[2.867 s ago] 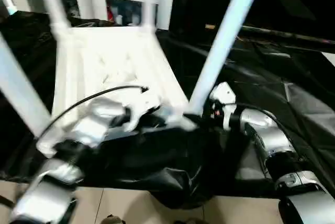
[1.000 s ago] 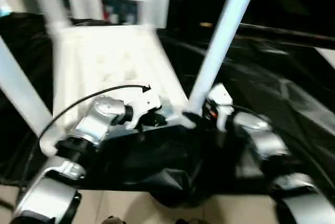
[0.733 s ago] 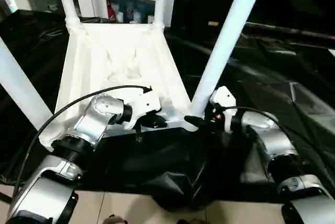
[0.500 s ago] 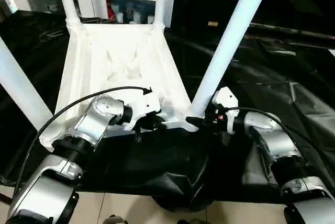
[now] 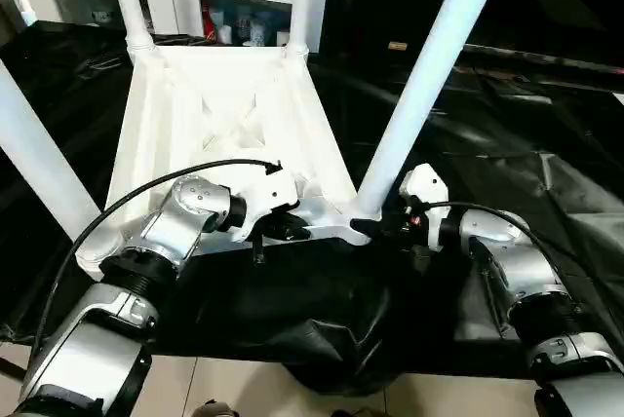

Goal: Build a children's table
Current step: Rotate leg to tighten

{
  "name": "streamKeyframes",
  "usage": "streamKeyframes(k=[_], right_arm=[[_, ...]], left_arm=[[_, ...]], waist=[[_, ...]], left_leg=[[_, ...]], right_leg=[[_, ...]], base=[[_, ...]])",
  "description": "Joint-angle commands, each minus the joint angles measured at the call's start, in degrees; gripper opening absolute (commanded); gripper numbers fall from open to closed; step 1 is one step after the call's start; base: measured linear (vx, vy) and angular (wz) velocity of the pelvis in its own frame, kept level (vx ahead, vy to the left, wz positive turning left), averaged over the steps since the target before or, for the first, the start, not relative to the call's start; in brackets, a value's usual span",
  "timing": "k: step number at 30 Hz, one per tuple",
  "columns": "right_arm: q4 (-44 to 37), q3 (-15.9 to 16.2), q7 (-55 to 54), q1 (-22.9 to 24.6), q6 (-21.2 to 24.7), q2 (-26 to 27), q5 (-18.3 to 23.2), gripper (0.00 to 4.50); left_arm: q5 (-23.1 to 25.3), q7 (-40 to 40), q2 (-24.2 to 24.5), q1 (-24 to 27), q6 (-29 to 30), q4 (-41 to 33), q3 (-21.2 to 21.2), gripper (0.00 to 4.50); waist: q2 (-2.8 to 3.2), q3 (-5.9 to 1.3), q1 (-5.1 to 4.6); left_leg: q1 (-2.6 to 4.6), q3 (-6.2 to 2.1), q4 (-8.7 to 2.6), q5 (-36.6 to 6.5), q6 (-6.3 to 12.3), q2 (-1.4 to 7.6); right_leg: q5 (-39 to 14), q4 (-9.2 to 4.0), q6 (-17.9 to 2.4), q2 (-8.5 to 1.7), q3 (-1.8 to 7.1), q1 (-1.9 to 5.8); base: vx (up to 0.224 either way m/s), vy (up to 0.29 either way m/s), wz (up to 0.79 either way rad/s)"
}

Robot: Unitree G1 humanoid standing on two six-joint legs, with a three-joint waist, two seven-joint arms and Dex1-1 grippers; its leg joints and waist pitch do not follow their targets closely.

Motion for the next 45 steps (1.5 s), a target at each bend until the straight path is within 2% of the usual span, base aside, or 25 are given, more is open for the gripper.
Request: streamKeyframes(k=[1, 12, 15, 16, 17, 19, 25, 32, 34, 37, 38, 45], right_arm=[[1.6, 0.4, -1.1, 0.0, 0.2, -0.6, -1.2, 3.13], [4.2, 1.4, -2.8, -0.6, -1.5, 0.5, -2.7, 3.13], [5.3, -0.1, -3.2, -1.5, 0.4, 1.1, -0.9, 3.52], [5.3, 0.0, -3.2, -1.7, 0.3, 1.0, -0.9, 3.52], [5.4, 0.1, -3.3, -1.7, 0.1, 0.9, -1.1, 3.59], [5.5, 0.6, -4.4, -1.7, -0.9, 0.6, -2.1, 3.59], [6.2, -0.6, -3.7, -2.1, -0.9, 1.2, -0.3, 3.59], [6.4, -2.1, -2.2, -2.1, 0.3, 2.1, 2.3, 3.59], [6.3, -2.7, -1.0, -1.9, 1.2, 2.6, 3.6, 3.34], [6.6, -2.9, -0.5, -1.7, 1.4, 2.8, 4.2, 3.18], [6.9, -2.9, -0.4, -1.7, 1.3, 2.9, 4.3, 2.96], [8.3, -3.0, 0.8, -1.9, 1.5, 3.3, 4.6, 2.74]], left_arm=[[1.4, 0.3, 0.2, 2.1, 1.8, 3.1, -1.3, 0.04], [1.9, 0.9, 0.1, 2.5, 1.4, 3.1, -1.4, 0.04], [1.9, 1.1, 0.1, 2.6, 1.3, 3.1, -1.3, 0.0], [1.9, 1.2, 0.1, 2.5, 1.3, 3.2, -1.2, 0.0], [1.9, 1.3, 0.2, 2.5, 1.3, 3.2, -1.2, 0.0], [1.8, 1.3, 0.2, 2.6, 1.3, 3.1, -1.1, 0.0], [1.5, 0.7, 0.1, 2.7, 1.7, 2.7, -0.9, 0.0], [1.3, 0.3, 0.2, 2.8, 1.8, 2.6, -0.9, 0.0], [1.3, 0.2, 0.3, 3.0, 1.9, 2.4, -0.9, 0.0], [1.4, 0.1, 0.4, 3.1, 2.0, 2.3, -0.9, 0.0], [1.4, 0.1, 0.4, 3.1, 2.0, 2.3, -0.9, 0.0], [1.5, -0.1, 0.6, 3.5, 2.3, 2.0, -0.9, 0.0]], waist=[[0.45, -3.33, -0.08], [0.15, -3.19, -0.26], [0.17, -3.19, -0.46], [0.1, -3.21, -0.44], [0.13, -3.33, -0.34], [0.05, -3.37, -0.33], [0.07, -3.28, -0.32], [0.08, -3.38, -0.39], [0.07, -3.39, -0.37], [0.12, -3.38, -0.37], [0.07, -3.42, -0.35], [0.0, -3.38, -0.32]], left_leg=[[0.18, -0.56, -3.84, -15.6, 0.72, 1.81], [0.22, -0.61, -3.86, -17.0, 0.54, 1.76], [0.25, -0.69, -3.86, -17.6, 0.41, 1.75], [0.27, -0.66, -3.82, -17.6, 0.44, 1.76], [0.36, -0.59, -3.7, -17.0, 0.48, 1.76], [0.11, -0.55, -3.72, -15.6, 0.69, 1.76], [0.23, -0.56, -3.7, -16.5, 0.74, 1.75], [0.16, -0.51, -3.66, -16.0, 0.88, 1.74], [0.12, -0.51, -3.64, -15.8, 1.02, 1.76], [0.15, -0.5, -3.65, -15.6, 1.05, 1.79], [0.13, -0.5, -3.62, -15.3, 1.02, 1.77], [0.14, -0.48, -3.61, -15.0, 1.07, 1.8]], right_leg=[[-17.1, -3.73, -10.4, -3.13, 2.99, 2.43], [-20.7, -4.09, -9.3, -3.18, 3.01, 2.26], [-21.9, -4.21, -9.1, -3.23, 3.02, 2.18], [-22.1, -4.26, -9.1, -3.24, 3.03, 2.15], [-21.0, -4.13, -9.4, -3.26, 3.1, 2.13], [-18.5, -3.74, -9.8, -3.12, 3.11, 2.3], [-20.5, -3.95, -9.4, -3.2, 3.11, 2.18], [-18.6, -3.72, -10.1, -3.1, 3.13, 2.29], [-18.4, -3.66, -10.3, -3.17, 3.15, 2.34], [-18.0, -3.64, -10.5, -3.11, 3.13, 2.29], [-17.6, -3.56, -10.6, -3.13, 3.14, 2.35], [-17.9, -3.55, -10.7, -3.19, 3.14, 2.35]], base=[[0.0, 0.0, 0.0], [0.0, 0.0, 0.0], [0.0, 0.0, 0.0], [0.0, 0.0, 0.0], [0.0, 0.0, 0.0], [0.0, 0.0, 0.0], [0.0, 0.0, 0.0], [0.0, 0.0, 0.0], [0.0, 0.0, 0.0], [0.0, 0.0, 0.0], [0.0, 0.0, 0.0], [0.0, 0.0, 0.0]])
